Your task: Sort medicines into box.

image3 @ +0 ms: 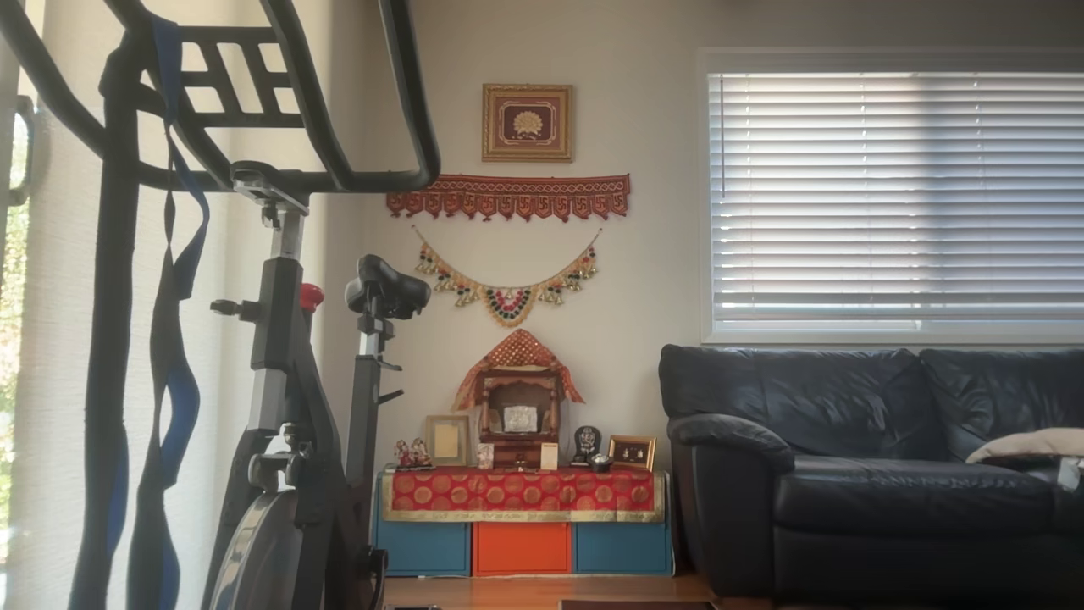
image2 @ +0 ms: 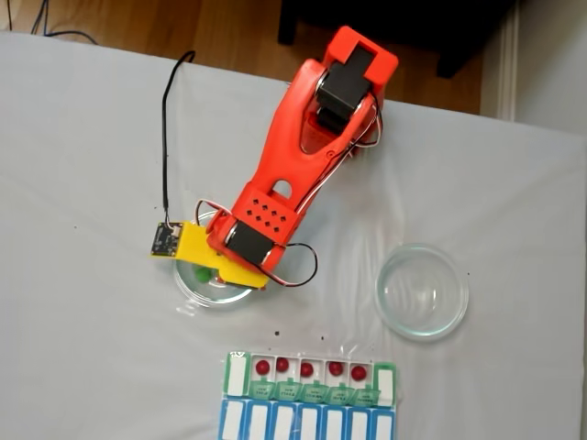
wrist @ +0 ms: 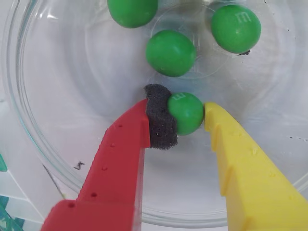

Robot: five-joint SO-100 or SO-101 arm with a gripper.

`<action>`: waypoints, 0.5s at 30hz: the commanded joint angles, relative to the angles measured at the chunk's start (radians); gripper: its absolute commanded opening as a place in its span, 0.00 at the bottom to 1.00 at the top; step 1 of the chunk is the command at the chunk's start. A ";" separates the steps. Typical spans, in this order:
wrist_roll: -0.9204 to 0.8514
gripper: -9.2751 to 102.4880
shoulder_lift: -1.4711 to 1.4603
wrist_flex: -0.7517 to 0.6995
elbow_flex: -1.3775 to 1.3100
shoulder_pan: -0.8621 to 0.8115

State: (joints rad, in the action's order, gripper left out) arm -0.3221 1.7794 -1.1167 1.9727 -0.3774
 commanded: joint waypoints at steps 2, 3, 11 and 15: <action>-0.002 0.16 0.055 0.015 0.008 0.021; -0.002 0.16 0.054 0.015 0.008 0.023; 0.002 0.15 0.034 0.012 -0.008 0.028; 0.000 0.12 0.043 0.020 0.000 0.029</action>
State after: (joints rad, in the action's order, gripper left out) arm -0.3206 1.7794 -1.1060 1.9804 -0.3682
